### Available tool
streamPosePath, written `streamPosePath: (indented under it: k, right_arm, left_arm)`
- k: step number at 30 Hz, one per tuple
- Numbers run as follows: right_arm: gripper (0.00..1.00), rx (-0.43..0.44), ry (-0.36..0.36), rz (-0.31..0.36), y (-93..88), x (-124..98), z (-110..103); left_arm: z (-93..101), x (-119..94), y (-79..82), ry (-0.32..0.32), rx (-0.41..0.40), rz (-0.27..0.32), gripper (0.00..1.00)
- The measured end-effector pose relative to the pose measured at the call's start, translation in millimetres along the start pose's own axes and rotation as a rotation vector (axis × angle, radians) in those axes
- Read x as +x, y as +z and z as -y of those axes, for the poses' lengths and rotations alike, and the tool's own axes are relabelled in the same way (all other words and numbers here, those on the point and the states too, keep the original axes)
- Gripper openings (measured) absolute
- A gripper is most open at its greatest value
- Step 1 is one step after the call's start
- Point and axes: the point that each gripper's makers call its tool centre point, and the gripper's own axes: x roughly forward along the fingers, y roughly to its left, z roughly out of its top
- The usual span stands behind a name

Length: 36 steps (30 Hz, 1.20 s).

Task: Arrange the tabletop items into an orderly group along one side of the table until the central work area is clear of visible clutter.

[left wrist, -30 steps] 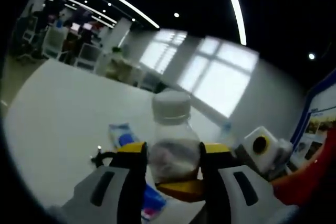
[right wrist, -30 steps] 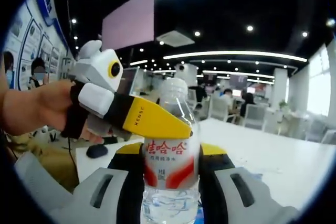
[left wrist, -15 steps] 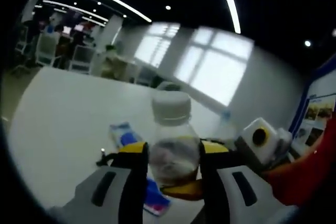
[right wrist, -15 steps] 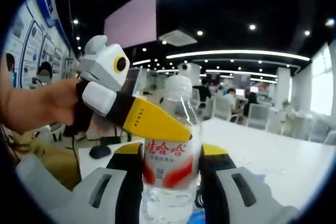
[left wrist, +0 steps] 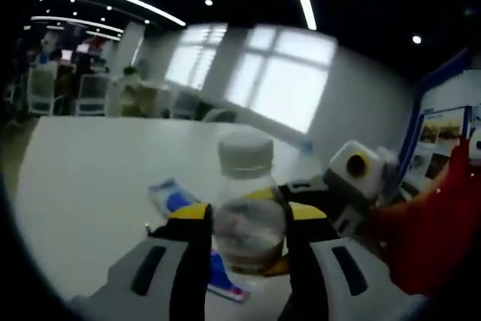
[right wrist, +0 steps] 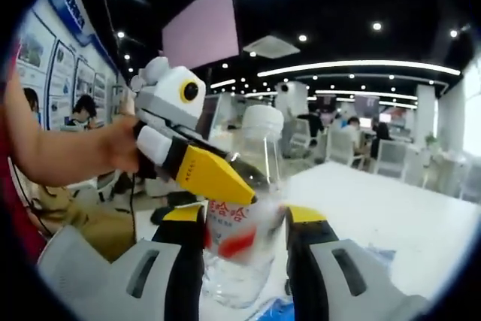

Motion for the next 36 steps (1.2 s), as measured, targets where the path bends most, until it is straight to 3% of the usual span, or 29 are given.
streamPosePath:
  k: [2, 6, 8, 11, 18, 26, 36]
  right_arm:
    - [0.42, 0.029, 0.056, -0.030, -1.9, -1, -4]
    - [0.51, 0.107, 0.170, -0.120, -14.4, -4, -6]
    - [0.51, 0.126, 0.211, -0.107, -10.7, -6, -7]
    - [0.50, 0.174, 0.335, -0.096, -1.5, -8, -19]
    - [0.50, 0.183, 0.490, -0.121, 11.8, -3, -30]
    - [0.46, 0.235, 0.580, -0.108, 23.0, 9, -21]
    - [0.38, 0.118, 0.606, -0.147, 10.0, 50, -10]
  left_arm:
    - [3.0, -3, 1.9, -0.029, 0.029, -0.008, 0.35]
    - [10.7, -9, 8.2, -0.092, 0.076, -0.010, 0.35]
    - [11.9, -12, 11.4, -0.109, 0.081, -0.013, 0.35]
    - [14.8, -14, 12.3, -0.144, 0.108, -0.029, 0.35]
    - [15.1, -17, 18.3, -0.206, 0.131, -0.050, 0.35]
    - [7.8, -22, 29.5, -0.253, 0.154, -0.048, 0.36]
    - [-24.6, -22, 32.2, -0.228, 0.229, -0.066, 0.36]
